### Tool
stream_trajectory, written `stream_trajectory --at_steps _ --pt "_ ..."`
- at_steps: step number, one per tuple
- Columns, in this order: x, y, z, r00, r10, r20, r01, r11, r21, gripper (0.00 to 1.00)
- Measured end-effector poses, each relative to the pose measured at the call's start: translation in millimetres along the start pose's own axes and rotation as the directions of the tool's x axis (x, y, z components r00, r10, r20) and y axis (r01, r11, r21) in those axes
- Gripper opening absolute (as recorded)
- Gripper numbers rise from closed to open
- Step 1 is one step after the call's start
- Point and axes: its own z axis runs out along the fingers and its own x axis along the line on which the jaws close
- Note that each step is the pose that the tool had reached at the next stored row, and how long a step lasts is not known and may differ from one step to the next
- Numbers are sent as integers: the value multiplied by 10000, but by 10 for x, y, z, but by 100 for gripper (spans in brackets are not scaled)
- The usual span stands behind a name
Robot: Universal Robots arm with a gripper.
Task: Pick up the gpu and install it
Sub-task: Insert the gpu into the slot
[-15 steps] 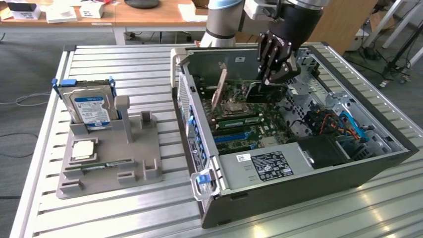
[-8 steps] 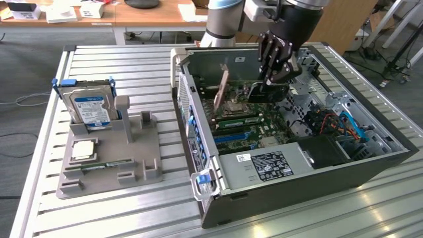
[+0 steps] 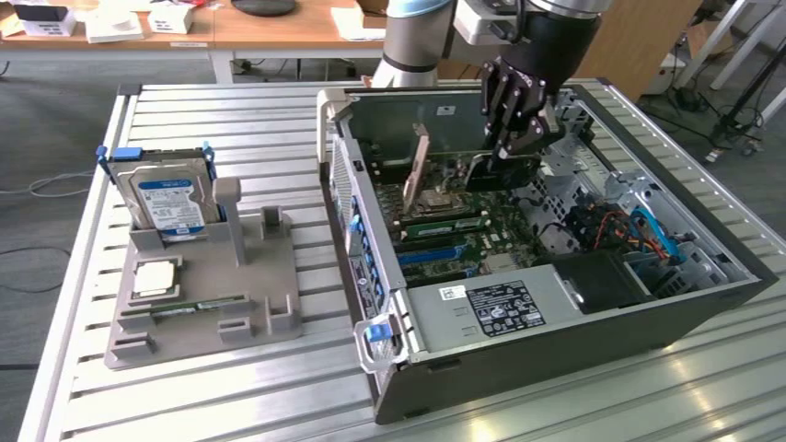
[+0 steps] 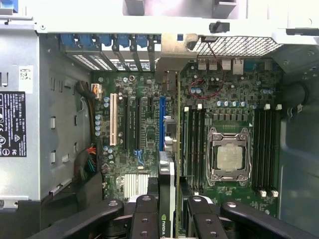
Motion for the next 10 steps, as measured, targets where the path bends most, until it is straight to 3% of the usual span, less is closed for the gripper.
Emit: stream_trajectory --at_steps 10 --pt "0 1 5 9996 -282 -6 282 9996 30 27"
